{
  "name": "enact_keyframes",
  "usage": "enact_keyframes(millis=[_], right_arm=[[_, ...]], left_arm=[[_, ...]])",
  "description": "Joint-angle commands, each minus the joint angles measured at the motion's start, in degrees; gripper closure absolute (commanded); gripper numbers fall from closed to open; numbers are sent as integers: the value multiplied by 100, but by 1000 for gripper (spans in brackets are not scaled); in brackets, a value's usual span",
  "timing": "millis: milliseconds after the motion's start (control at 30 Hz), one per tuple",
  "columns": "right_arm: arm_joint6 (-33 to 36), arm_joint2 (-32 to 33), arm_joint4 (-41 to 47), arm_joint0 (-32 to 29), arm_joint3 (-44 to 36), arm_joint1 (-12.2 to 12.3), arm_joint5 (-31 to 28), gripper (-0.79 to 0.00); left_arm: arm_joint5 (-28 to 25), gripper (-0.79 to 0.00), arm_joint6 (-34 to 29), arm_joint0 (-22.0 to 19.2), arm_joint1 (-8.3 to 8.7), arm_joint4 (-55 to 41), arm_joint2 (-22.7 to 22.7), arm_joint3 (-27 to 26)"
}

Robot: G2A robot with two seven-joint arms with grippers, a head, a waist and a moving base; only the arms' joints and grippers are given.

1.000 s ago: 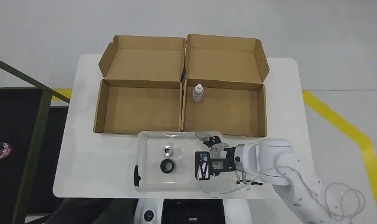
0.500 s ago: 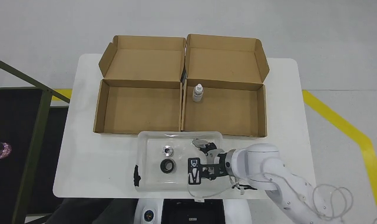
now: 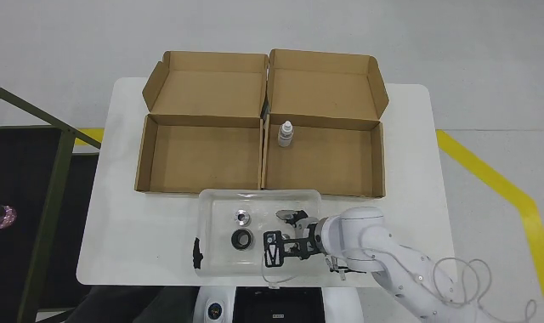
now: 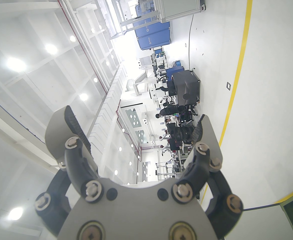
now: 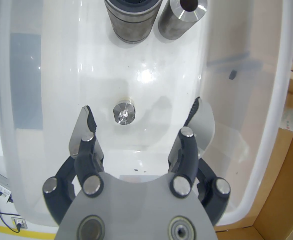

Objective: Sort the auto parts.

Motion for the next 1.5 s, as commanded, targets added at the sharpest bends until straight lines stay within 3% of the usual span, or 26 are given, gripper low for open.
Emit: enact_keyframes(millis=[0, 100, 167, 233, 367, 467, 533, 1033, 1467], right_arm=[[16, -60, 32, 44, 80, -14, 21, -563], [65, -176, 77, 134, 198, -40, 18, -502], [98, -249, 87, 197, 243, -56, 39, -391], [136, -316, 80, 254, 280, -65, 77, -332], [184, -450, 118, 343, 411, -68, 125, -299], [190, -526, 190, 404, 469, -63, 131, -169], [189, -566, 235, 436, 488, -57, 130, 0], [-188, -441, 152, 597, 149, -26, 126, 0], [-1609, -179, -47, 798, -129, -35, -34, 0]], left_arm=[[0, -785, 0, 0, 0, 0, 0, 0], [0, -785, 0, 0, 0, 0, 0, 0], [0, -785, 0, 0, 0, 0, 0, 0], [0, -785, 0, 0, 0, 0, 0, 0], [0, -785, 0, 0, 0, 0, 0, 0], [0, -785, 0, 0, 0, 0, 0, 0], [0, -785, 0, 0, 0, 0, 0, 0], [0, -785, 0, 0, 0, 0, 0, 0], [0, -785, 0, 0, 0, 0, 0, 0]])
